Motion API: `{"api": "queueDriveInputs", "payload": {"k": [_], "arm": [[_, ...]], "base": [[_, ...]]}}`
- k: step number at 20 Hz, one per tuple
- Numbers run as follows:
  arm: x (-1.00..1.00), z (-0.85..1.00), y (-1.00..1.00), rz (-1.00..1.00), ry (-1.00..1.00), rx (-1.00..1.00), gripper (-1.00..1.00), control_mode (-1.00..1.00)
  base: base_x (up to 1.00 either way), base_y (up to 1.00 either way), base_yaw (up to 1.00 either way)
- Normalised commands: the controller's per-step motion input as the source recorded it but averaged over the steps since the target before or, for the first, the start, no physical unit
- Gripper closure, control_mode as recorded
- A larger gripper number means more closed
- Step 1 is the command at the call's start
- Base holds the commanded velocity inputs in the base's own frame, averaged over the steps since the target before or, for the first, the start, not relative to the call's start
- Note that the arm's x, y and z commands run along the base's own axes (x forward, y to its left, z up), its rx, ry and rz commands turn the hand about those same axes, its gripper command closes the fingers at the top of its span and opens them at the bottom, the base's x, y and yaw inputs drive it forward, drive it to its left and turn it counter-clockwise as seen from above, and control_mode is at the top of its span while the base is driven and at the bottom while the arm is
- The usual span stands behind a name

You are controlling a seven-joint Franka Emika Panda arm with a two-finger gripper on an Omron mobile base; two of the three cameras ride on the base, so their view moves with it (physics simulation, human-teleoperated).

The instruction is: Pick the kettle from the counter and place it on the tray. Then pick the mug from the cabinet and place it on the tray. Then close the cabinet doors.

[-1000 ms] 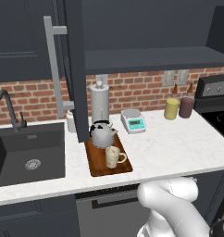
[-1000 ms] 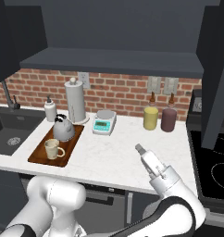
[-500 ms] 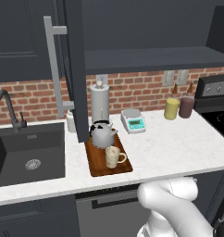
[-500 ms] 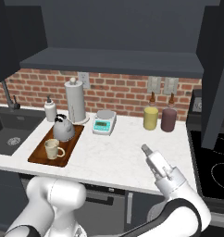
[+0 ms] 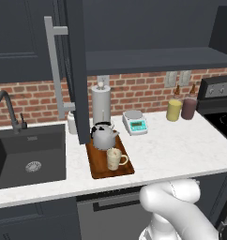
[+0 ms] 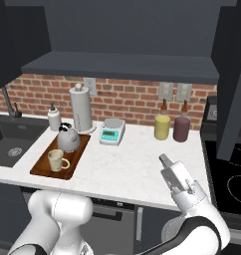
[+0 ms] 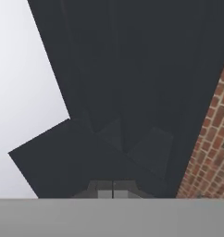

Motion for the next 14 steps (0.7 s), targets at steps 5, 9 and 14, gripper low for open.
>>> {"api": "queueDriveInputs", "payload": {"k": [5, 9, 14], "arm": [[0.00, 0.08, -0.12, -0.01, 0.00, 0.01, 1.00, -1.00], [0.09, 0.23, -0.14, -0.02, 0.07, 0.03, 1.00, -1.00], [0.20, 0.29, -0.24, -0.03, 0.10, 0.10, 1.00, -1.00]], "base": [[0.00, 0.00, 0.00], [0.00, 0.00, 0.00], [0.00, 0.00, 0.00]]}}
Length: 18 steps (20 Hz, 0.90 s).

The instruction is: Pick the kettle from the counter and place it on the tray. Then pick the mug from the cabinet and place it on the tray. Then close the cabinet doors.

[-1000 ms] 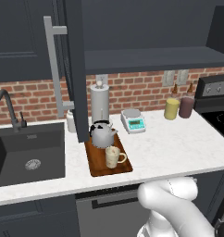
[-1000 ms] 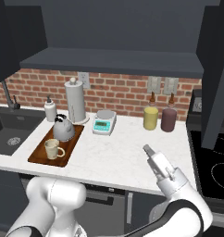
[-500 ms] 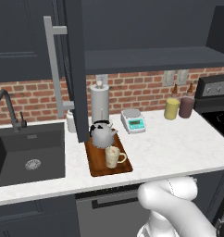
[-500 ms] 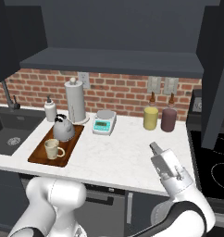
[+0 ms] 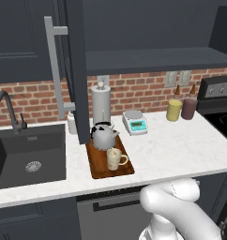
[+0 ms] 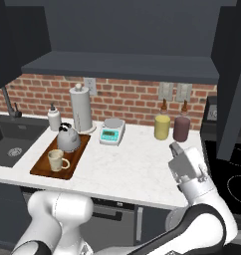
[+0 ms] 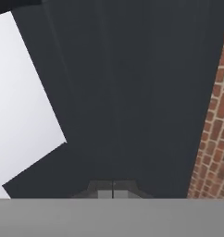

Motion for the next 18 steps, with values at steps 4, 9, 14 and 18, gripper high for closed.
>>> {"api": "queueDriveInputs", "payload": {"k": [4, 9, 14, 18], "arm": [[0.11, 0.20, -0.22, -0.02, 0.04, 0.11, 1.00, -1.00], [0.13, 0.02, -0.17, 0.00, 0.01, 0.09, 1.00, -1.00], [0.09, 0.00, -0.09, 0.00, -0.03, 0.11, 1.00, -1.00], [0.02, 0.00, -0.14, 0.00, -0.01, 0.11, 1.00, -1.00]], "base": [[0.00, 0.00, 0.00], [0.00, 0.00, 0.00], [0.00, 0.00, 0.00], [0.00, 0.00, 0.00]]}}
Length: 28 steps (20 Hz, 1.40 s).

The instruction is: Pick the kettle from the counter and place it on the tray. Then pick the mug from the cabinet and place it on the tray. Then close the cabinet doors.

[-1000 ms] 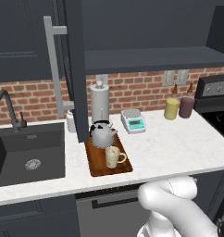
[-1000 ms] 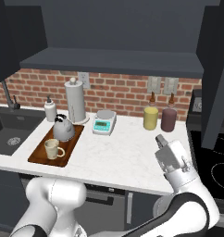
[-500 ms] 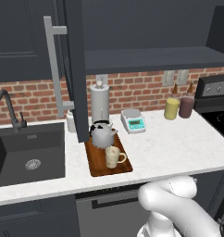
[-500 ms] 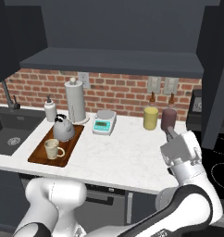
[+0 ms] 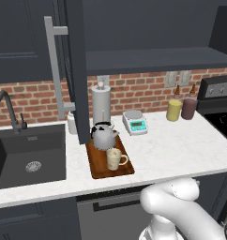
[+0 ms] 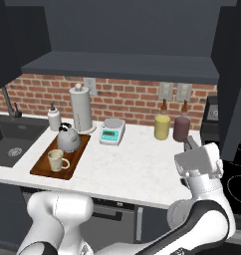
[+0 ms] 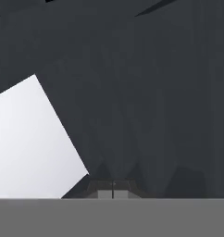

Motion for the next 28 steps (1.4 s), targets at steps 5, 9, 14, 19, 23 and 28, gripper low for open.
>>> {"api": "queueDriveInputs", "payload": {"k": [5, 9, 14, 19, 23, 28], "arm": [[0.00, 0.03, -0.16, 0.00, -0.01, 0.05, 1.00, -1.00], [0.09, 0.01, -0.09, 0.00, 0.00, 0.04, 1.00, -1.00], [0.02, -0.37, 0.00, 0.03, -0.03, 0.00, 1.00, -1.00], [0.00, -0.44, 0.00, 0.05, -0.04, 0.01, 1.00, -1.00], [0.13, -0.06, -0.02, 0.05, -0.02, 0.08, 1.00, -1.00], [0.42, 0.04, -0.21, 0.08, 0.00, 0.17, 1.00, -1.00]], "base": [[0.00, 0.00, 0.00], [0.00, 0.00, 0.00], [0.00, 0.00, 0.00], [0.00, 0.00, 0.00], [0.00, 0.00, 0.00], [0.00, 0.00, 0.00]]}}
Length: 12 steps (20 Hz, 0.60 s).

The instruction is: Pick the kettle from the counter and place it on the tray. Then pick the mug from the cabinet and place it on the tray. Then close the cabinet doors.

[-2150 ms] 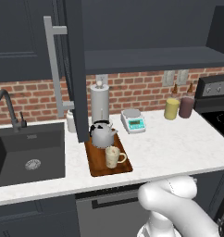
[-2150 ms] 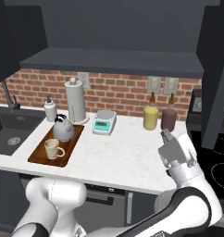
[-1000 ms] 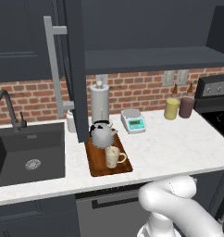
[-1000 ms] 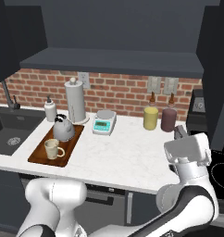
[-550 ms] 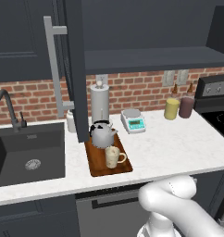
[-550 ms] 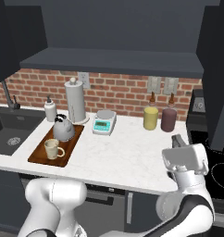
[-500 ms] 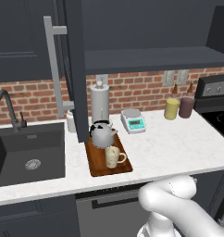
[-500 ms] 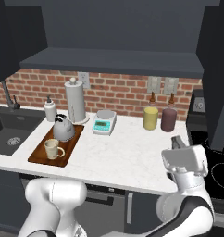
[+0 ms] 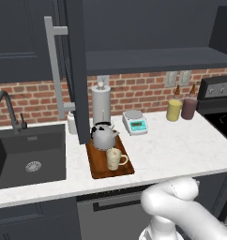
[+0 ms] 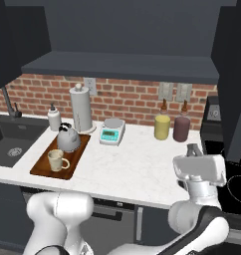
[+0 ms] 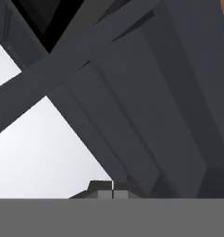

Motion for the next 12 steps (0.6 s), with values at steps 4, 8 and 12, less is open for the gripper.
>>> {"api": "queueDriveInputs", "payload": {"k": [4, 8, 12], "arm": [[0.54, 0.00, -0.26, 0.12, 0.00, 0.19, 1.00, -1.00], [0.39, 0.00, -0.31, 0.14, 0.00, 0.18, 1.00, -1.00], [0.18, 0.00, -0.42, 0.09, 0.00, 0.08, 1.00, -1.00]], "base": [[0.00, 0.00, 0.00], [0.00, 0.00, 0.00], [0.00, 0.00, 0.00]]}}
